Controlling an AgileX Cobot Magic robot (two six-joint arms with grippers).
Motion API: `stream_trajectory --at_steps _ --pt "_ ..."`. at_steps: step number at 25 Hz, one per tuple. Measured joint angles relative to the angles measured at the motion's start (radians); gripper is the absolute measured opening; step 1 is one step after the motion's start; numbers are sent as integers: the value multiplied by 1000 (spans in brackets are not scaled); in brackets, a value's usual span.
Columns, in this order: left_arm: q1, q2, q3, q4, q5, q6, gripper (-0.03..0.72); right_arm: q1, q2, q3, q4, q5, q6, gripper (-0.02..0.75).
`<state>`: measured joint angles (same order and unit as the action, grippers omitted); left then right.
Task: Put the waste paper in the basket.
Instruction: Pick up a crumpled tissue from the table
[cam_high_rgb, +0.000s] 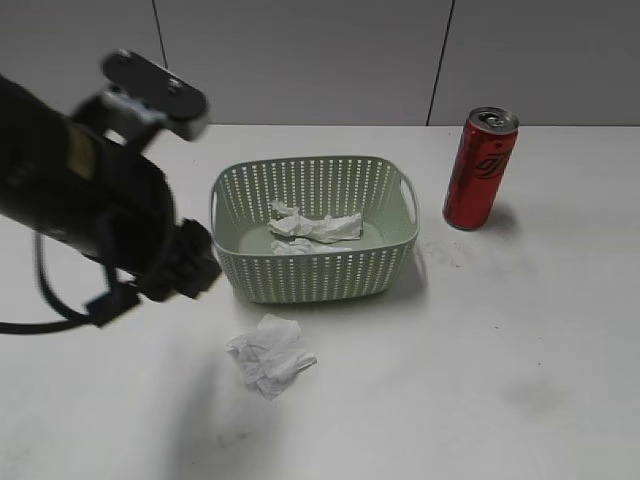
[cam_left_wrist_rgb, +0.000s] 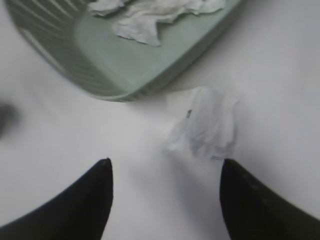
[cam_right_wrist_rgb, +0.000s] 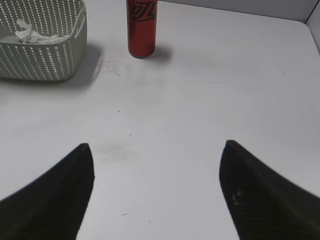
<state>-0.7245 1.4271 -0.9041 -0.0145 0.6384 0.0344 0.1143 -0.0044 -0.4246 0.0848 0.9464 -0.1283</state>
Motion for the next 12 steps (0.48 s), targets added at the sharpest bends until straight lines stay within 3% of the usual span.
stream_trajectory --at_steps 4,10,12 --pt "-99 187 -39 4 -31 -143 494 0 0 0 0 0 0 592" --pt "-112 363 -117 -20 -29 -170 645 0 0 0 0 0 1 592" --pt "-112 388 -150 -22 -31 -172 662 0 0 0 0 0 1 592"
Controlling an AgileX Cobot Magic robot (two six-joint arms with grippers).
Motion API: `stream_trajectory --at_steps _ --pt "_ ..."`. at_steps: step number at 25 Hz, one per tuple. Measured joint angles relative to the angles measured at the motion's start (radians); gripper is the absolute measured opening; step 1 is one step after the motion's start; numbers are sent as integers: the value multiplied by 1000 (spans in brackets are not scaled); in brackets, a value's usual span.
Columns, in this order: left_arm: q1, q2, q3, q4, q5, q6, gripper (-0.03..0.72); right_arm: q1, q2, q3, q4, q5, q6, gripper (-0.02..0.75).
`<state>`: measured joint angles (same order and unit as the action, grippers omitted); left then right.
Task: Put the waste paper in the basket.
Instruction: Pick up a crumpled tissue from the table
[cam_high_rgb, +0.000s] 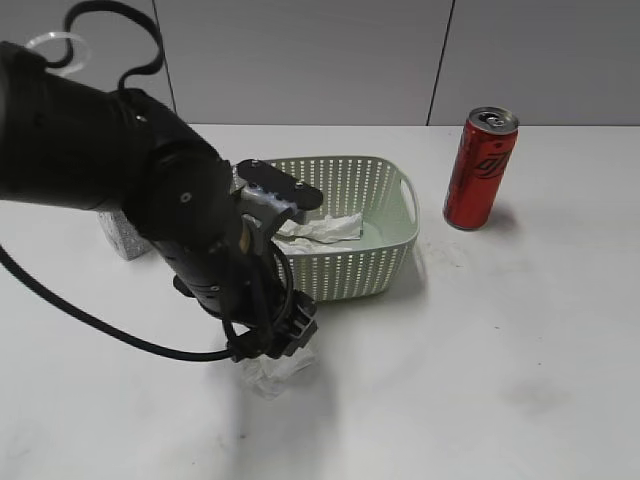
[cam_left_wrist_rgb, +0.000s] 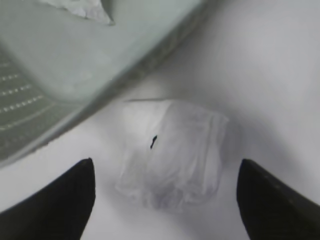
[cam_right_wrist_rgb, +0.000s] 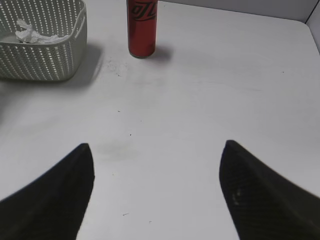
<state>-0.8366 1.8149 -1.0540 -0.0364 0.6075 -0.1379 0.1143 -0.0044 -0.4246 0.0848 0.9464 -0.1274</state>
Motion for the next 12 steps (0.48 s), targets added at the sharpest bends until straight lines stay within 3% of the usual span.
stream_trajectory --at_steps 12 --pt "0 145 -41 -6 -7 0 644 0 0 0 0 0 0 591"
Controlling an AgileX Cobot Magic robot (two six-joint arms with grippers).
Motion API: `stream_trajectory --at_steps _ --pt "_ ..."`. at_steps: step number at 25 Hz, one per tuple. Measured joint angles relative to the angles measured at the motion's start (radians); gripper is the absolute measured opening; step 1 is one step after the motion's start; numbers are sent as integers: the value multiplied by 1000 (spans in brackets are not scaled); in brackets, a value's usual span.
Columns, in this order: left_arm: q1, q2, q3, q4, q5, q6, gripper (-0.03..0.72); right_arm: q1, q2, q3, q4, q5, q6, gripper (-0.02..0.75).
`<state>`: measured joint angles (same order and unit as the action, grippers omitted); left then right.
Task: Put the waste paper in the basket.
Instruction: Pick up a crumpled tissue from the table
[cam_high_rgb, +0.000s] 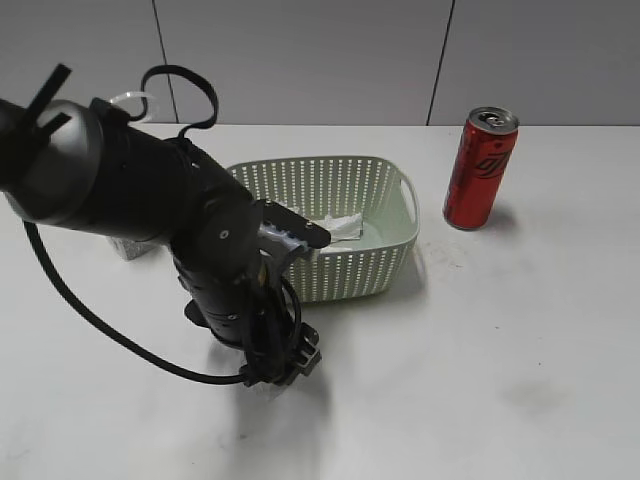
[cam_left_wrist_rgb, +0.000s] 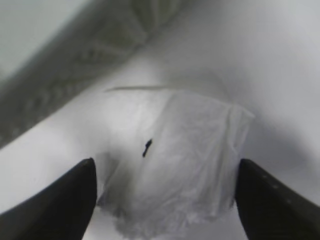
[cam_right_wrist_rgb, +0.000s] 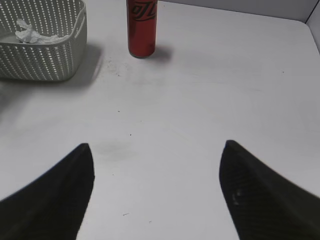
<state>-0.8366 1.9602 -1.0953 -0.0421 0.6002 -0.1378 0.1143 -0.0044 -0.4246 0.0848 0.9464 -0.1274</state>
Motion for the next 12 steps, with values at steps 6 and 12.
stream_trajectory --at_steps 6,12 --pt "0 2 0 -57 -33 0 495 0 0 0 0 0 1 590" --pt "0 2 -1 -63 -3 0 238 0 0 0 0 0 1 590"
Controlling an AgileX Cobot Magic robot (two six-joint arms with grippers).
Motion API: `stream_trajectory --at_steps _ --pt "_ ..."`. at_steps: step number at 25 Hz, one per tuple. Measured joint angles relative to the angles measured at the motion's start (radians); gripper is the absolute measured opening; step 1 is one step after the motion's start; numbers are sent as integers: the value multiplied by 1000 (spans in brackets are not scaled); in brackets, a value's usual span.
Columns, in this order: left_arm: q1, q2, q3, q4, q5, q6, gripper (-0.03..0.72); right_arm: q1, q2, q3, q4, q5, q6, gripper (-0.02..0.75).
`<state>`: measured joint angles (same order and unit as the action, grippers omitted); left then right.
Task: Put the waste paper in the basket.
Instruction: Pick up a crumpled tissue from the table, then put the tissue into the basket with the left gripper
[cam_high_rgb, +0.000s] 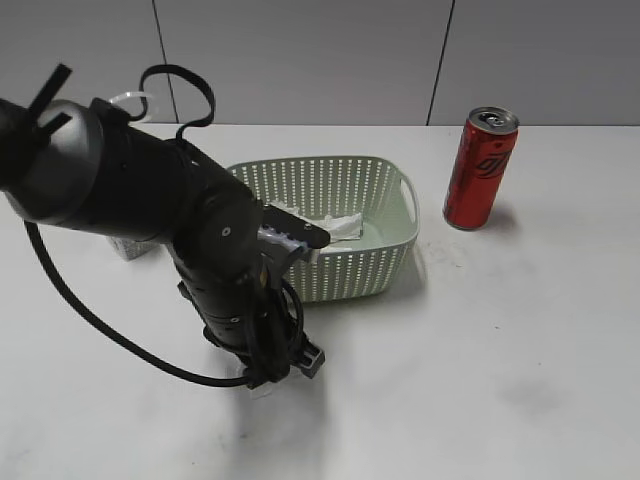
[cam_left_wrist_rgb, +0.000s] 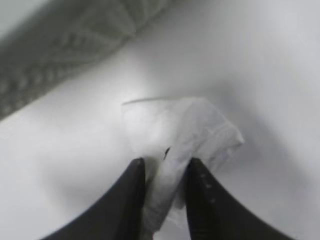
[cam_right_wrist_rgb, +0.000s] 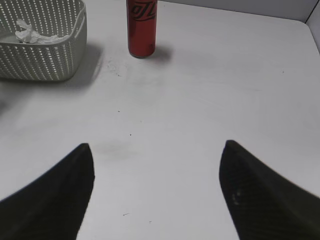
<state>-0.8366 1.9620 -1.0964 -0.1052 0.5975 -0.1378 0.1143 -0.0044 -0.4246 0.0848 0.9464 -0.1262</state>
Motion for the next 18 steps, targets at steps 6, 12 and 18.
stream_trajectory --at_steps 6,12,18 --pt "0 -3 0 -1 55 0 10 0 0 0 0 0 -1 590" --pt "0 -137 0 -1 74 0 -18 0 0 0 0 0 0 590" --pt "0 -341 0 59 18 0 -18 0 0 0 0 0 1 589"
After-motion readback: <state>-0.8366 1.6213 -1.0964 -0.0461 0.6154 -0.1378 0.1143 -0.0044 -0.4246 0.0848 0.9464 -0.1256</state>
